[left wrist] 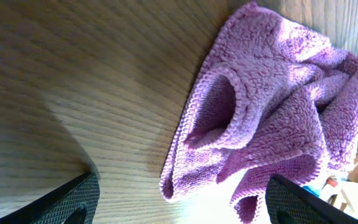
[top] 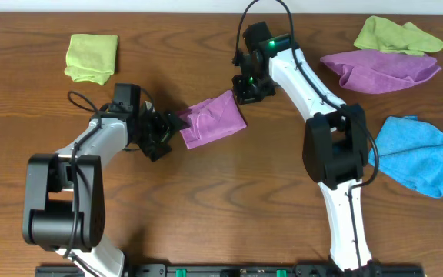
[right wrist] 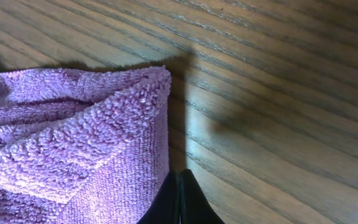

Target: Fold the cloth

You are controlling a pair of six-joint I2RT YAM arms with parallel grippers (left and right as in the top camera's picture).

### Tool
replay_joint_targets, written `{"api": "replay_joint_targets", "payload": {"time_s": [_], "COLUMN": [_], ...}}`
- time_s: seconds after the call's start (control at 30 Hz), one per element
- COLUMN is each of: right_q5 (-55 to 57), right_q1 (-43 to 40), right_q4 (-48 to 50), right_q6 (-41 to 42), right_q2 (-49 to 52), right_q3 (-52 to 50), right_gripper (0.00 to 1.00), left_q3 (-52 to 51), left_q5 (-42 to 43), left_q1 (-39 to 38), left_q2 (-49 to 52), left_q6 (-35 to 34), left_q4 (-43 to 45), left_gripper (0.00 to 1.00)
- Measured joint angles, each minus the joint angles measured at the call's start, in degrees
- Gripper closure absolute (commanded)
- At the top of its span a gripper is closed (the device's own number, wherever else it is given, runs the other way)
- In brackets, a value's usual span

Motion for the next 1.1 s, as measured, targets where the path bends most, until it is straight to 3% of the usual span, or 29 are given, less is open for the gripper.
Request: {"api": "replay_joint_targets", "payload": {"time_s": [0.1,0.33,0.9,1.0,1.1], "right_q5": [0.2,-0.02,-6.69,-7.21,-7.54], "right_q1": [0.0,0.2,3.61,4.42,4.68], "right_q4": [-0.04,-0.28,-0.02,-0.02,-0.07], "right_q6": [0.0,0.0,0.02,0.02,0.02], "right_q2": [0.15,1.14,3.48,3.48,3.48], "right_q3": [0.0,0.0,-0.04,-0.04,-0.04], "right_gripper": [0.98,0.98,0.98,0.99,0.98], "left_q3": [-0.04,-0.13,-0.72,-0.74,-0.81], "left_q5": [1.14,2.01,-1.9,-2.78,-4.46], "left_q1": [0.85,-0.81,-5.27,-5.4,-5.42], "left_q2": [0.0,0.0,-0.02,-0.28,-0.37], "left_q6": [0.37,2.19,15.26,16.41,17.4], "left_q4": [0.83,8.76,8.24,6.88,5.6], "left_gripper": [0.02,0.04,0.0,0.1,0.29]}}
